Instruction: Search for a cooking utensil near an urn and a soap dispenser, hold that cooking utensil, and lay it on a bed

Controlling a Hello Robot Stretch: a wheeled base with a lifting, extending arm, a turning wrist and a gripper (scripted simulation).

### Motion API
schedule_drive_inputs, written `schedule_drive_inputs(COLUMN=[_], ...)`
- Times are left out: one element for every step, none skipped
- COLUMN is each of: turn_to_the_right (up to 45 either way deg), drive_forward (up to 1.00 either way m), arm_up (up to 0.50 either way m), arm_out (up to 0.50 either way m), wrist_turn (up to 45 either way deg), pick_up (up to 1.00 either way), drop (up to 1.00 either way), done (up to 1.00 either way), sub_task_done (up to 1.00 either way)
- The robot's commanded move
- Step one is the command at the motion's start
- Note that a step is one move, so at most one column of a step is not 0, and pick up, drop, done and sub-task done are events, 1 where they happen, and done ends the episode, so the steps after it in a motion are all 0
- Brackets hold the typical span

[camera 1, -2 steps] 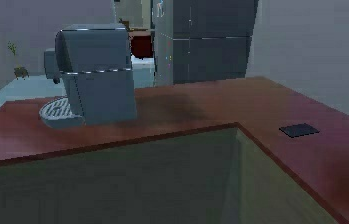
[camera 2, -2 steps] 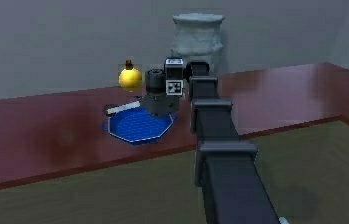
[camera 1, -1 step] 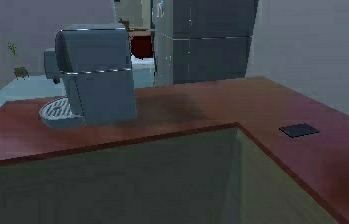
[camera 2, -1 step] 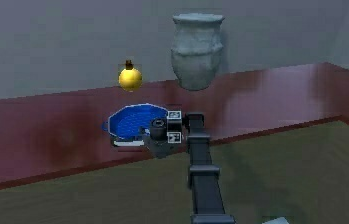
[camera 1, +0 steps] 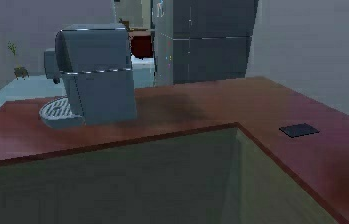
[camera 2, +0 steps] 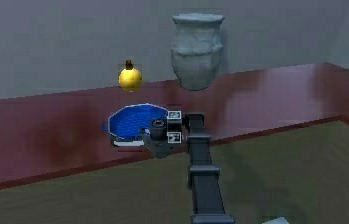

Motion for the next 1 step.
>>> schedule_drive_inputs(turn_to_the_right=[0.0], drive_forward=[0.00], arm_up=[0.10], arm_out=[0.00], wrist_turn=[0.0], pick_up=[0.00], drop=[0.00], done=[0.00], sub_task_done=[0.00])
